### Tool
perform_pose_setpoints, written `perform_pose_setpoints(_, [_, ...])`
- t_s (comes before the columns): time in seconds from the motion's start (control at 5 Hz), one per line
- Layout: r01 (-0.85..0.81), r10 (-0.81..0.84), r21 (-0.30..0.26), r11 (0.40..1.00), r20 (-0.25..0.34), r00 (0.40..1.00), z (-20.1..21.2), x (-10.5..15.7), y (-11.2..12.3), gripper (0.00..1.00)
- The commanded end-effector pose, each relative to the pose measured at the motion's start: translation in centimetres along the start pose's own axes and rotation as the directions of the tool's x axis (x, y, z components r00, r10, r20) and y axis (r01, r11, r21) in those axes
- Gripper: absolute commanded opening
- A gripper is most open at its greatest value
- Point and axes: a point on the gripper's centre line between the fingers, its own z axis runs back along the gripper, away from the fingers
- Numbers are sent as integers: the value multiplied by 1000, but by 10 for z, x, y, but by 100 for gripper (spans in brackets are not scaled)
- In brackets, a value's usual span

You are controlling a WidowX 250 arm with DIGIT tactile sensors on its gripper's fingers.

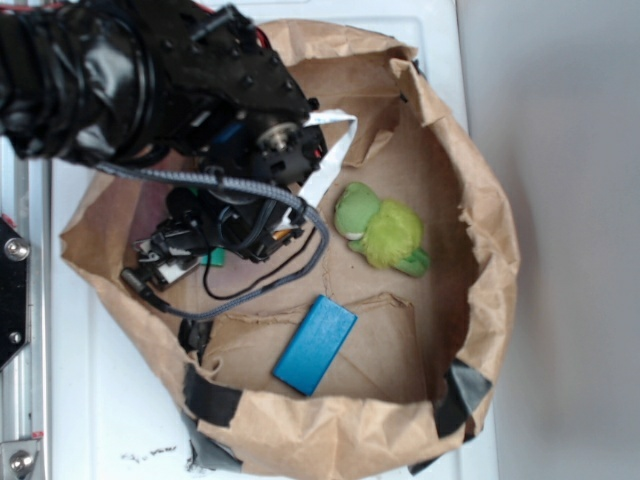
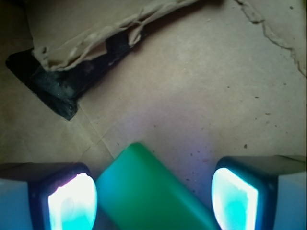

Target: Grab the green block.

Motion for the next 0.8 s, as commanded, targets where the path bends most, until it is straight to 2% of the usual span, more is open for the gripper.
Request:
perform_pose_setpoints(0.0, [1, -1, 47, 999, -6, 1000, 3, 7, 2, 100])
perform_pose_setpoints(0.4, [-11, 11, 75, 997, -5, 1000, 2, 10, 10, 100])
perform_pose_setpoints(0.6, [-3, 4, 111, 994, -5, 1000, -5, 15, 18, 100])
